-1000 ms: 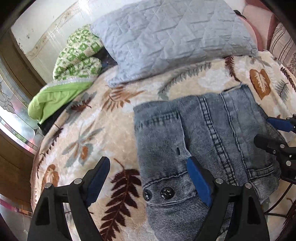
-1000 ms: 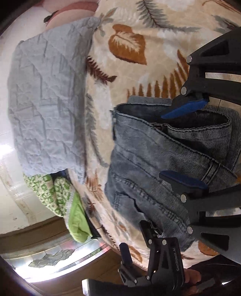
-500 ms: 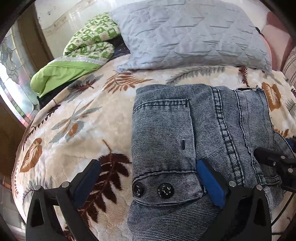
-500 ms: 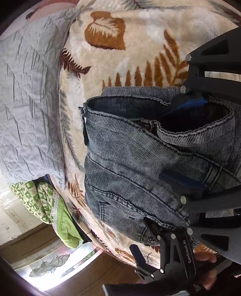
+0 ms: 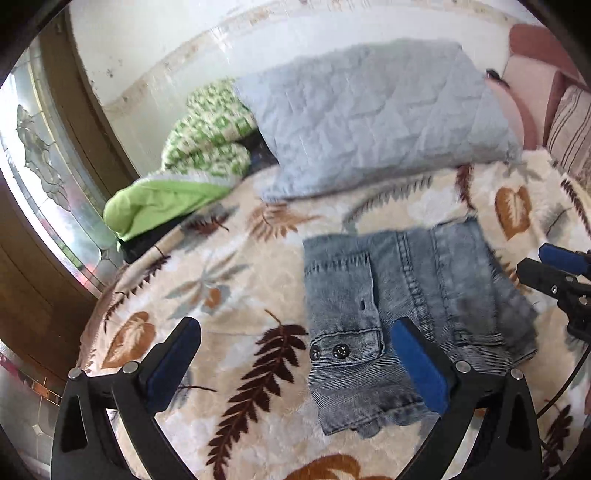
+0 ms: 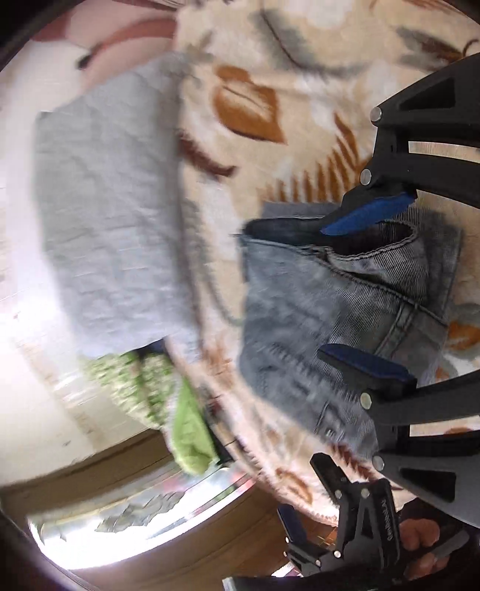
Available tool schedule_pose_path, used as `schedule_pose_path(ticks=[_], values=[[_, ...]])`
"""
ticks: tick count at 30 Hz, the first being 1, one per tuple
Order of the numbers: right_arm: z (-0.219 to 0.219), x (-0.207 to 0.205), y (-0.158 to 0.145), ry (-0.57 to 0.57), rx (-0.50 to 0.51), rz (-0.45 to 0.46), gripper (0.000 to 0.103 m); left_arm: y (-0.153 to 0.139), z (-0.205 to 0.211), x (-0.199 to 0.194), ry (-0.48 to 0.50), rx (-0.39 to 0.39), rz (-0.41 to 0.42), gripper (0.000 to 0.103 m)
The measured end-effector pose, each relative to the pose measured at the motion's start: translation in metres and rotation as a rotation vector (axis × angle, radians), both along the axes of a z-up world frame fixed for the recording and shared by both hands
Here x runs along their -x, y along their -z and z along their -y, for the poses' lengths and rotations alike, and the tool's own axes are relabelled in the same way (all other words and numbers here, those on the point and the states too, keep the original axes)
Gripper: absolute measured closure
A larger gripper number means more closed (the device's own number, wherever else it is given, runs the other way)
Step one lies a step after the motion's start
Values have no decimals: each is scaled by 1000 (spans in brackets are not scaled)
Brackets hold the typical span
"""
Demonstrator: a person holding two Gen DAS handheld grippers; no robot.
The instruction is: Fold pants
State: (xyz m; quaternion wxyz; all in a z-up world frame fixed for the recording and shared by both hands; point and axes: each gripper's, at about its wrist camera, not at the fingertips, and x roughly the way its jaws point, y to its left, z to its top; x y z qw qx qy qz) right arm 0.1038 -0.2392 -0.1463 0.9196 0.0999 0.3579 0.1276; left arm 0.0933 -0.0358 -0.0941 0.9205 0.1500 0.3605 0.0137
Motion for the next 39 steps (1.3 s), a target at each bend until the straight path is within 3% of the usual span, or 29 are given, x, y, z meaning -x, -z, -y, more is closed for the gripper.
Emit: schedule_pose_path(ticks=[5,20,31,39], values=[[3,42,-33,25,7,132,38,-43,-9,26,1,27,79,0],[-2,139,-70,114,-41,262,36,-124,-39,95,16,92,288,0],[-35,163,-102,64,-14,317,36,-141,-70,115,-22,116,351,0],[-66,174,-127,9,26,375,36,-135,-93,114,-57,139,339,0]])
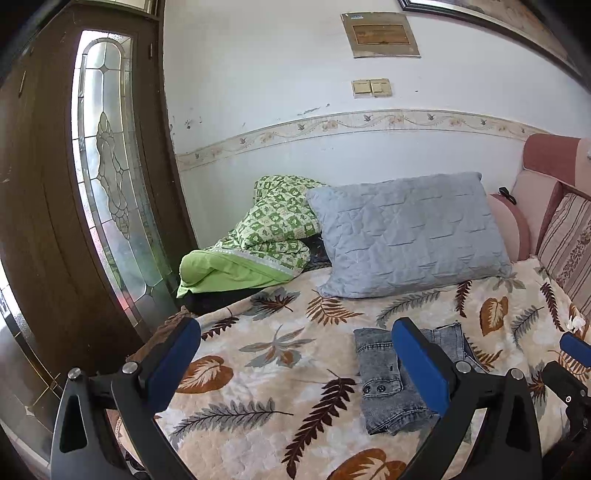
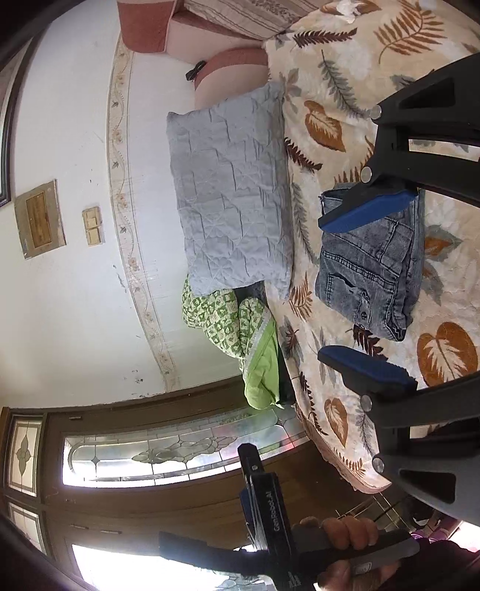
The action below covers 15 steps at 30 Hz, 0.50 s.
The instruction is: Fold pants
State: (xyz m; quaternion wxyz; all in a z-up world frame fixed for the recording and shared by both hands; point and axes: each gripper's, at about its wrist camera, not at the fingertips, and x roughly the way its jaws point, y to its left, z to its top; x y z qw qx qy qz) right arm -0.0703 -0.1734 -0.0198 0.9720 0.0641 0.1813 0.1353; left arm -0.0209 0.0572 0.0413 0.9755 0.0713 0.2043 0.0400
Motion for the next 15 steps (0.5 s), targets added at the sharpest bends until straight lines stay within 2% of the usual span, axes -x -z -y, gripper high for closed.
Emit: schedule_pose_path(ticks=[10,15], values=[[-21,12,-18,-31,25,65,33,11,-13,-6,-36,9,-26,0],[-24,11,-16,-36,31,71,32,16,-11,-11,-37,3,-38,0]])
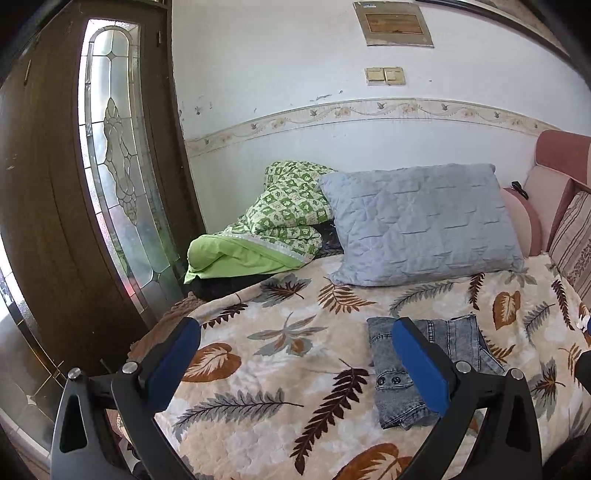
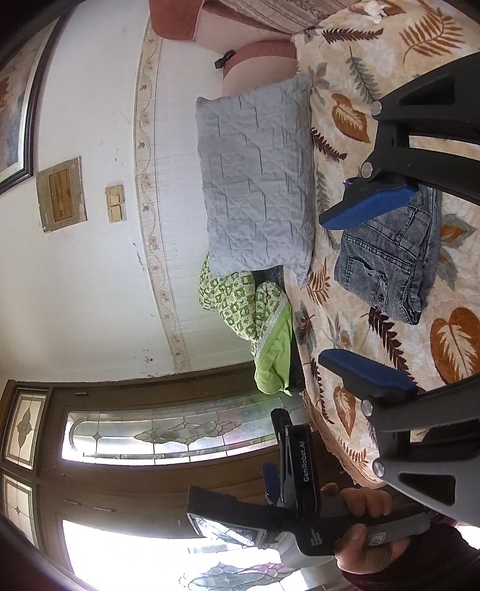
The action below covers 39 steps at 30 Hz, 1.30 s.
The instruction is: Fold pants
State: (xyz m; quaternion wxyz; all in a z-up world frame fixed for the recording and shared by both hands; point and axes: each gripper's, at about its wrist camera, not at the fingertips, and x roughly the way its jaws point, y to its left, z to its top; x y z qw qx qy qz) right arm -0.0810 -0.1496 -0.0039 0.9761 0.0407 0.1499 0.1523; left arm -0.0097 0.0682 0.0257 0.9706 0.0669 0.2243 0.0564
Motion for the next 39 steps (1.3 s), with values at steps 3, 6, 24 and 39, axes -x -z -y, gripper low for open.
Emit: schedule_pose_path(ticks=[3,6,24,39], values=[[2,-3,7,4,-7,-20,32,4,3,-3,4,-6,-10,0],[5,-7,13,11,-19,-35,32,8,5,-5,10,-8,-19,0],[11,-23,33,28,-39,-106,32,30,12,-19,28,-24,-80,0],[13,-22,38,47,-33,-146,32,29,16,-12,43,-41,-84,0]])
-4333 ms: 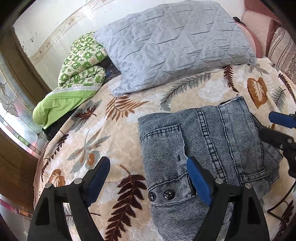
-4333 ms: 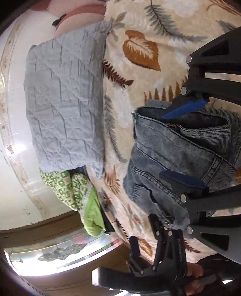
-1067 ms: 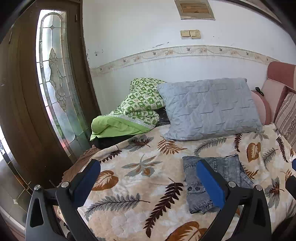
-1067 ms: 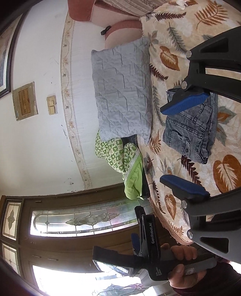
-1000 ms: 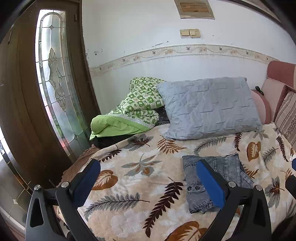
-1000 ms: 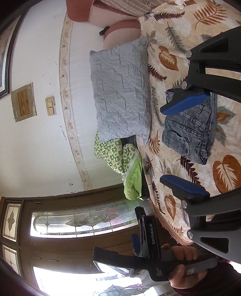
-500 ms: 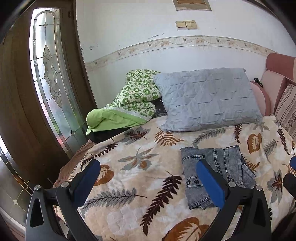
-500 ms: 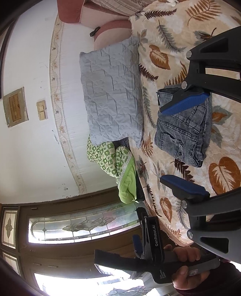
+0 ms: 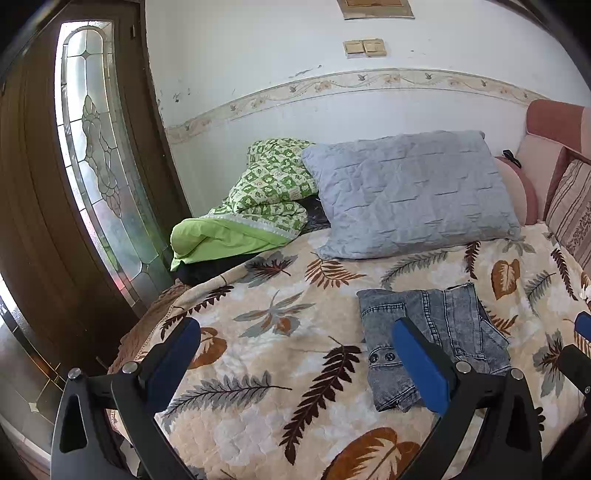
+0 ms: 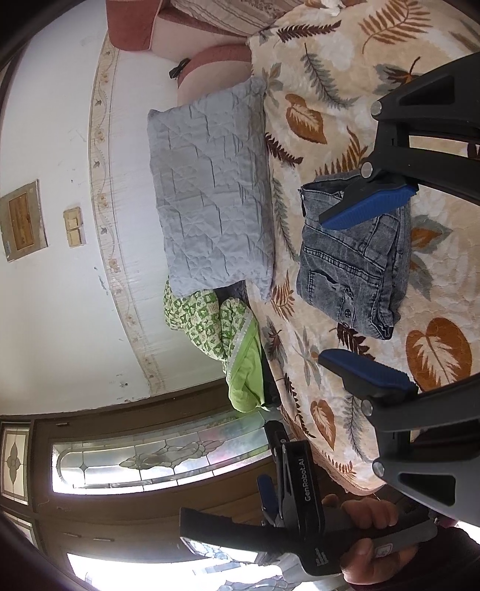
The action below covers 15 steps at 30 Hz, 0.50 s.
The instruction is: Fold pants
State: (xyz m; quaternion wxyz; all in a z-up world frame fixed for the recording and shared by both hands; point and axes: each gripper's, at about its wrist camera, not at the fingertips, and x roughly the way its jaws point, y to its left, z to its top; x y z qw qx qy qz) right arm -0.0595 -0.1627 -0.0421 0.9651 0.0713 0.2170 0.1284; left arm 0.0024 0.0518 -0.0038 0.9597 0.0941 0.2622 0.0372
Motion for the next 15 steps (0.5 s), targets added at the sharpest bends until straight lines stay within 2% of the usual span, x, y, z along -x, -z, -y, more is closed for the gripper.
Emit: schedule_pose_path(ticks=[15], values=[[-7,-1,4,-19,1,-31,32,1,-7,1,-9,9,-4,0]])
